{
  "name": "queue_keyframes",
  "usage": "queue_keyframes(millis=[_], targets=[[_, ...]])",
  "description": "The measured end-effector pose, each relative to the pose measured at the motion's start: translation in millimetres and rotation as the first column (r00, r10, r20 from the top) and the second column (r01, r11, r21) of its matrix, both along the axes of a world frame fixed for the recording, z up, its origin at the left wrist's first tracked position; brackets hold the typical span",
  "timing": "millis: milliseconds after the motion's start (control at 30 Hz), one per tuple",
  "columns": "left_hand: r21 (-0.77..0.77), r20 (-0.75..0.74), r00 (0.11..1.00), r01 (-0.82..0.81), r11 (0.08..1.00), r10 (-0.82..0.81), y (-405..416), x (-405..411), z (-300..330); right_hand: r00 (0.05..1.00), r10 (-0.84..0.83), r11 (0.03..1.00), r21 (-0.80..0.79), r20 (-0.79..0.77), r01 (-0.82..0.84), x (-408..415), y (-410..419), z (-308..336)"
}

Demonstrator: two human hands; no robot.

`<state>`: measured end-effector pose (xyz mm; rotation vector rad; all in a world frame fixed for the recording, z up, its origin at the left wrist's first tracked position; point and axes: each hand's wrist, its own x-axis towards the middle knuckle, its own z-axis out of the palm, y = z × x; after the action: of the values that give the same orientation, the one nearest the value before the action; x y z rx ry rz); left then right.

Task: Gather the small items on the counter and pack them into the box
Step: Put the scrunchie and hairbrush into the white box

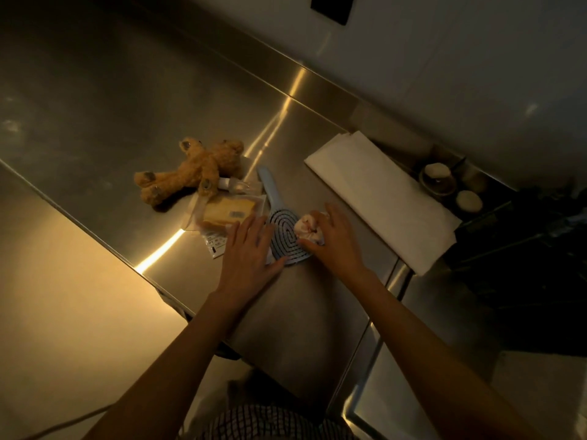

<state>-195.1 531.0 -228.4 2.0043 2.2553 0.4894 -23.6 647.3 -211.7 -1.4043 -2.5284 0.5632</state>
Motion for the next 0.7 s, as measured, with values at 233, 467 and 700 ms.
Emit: queue_keyframes(millis=[233, 467, 700], targets=[[0.075, 0.01, 1.0, 0.016, 0.997, -0.016, 2.1, 2.9, -4.4, 0.994, 0.012, 0.996, 0.087, -0.113, -0.003, 1.2, 4.6, -2.3], [0.177, -0.031, 0.991, 0.133, 0.975, -0.13, 13.1, 5.6, 0.0, 0.976, -0.005, 0.978, 0.202, -0.216, 0.05, 10.4, -3.1, 4.7], [0.122, -0.074, 0.947, 0.319, 0.94, -0.311, 38.6, -5.8, 6.2, 0.952, -0.1, 0.959, 0.225, -0.29, 0.169, 39.1, -11.6, 18.7]])
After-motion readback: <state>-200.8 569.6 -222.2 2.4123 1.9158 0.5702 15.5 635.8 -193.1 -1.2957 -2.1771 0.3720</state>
